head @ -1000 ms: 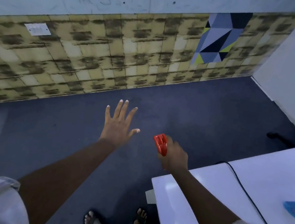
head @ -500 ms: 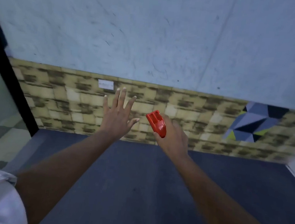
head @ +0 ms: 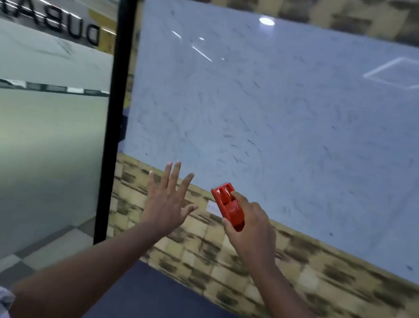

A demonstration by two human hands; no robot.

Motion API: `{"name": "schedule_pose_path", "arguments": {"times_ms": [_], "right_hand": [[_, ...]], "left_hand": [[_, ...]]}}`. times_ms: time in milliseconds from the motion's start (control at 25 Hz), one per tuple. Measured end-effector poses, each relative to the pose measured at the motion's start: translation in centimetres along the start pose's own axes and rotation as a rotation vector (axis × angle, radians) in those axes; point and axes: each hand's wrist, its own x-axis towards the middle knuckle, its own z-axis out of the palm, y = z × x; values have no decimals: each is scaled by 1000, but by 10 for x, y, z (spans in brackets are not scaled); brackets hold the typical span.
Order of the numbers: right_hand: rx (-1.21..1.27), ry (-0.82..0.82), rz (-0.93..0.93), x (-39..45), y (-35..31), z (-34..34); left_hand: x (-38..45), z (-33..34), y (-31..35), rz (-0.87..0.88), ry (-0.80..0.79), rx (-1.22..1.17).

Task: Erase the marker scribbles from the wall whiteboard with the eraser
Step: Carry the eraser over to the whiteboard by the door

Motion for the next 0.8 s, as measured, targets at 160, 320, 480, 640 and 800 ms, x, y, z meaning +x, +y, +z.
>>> {"name": "schedule_pose_path", "arguments": {"times_ms": [160,320,480,640,800], "right_hand": [[81,2,-98,56,-40,33],[131,51,-192,118,-64,70],[156,133,-288,198,-72,103],[184,230,-350,288,-68,126],[197,269,-410,368,-62,146]], "left_hand": [[34,-2,-66,-83,40,58],[80,2,-113,-141,97,149],[143,6,-143,-176,159,213],[223,-5,-163,-210,250,224],[294,-10,-182,-254,308,271]]}}
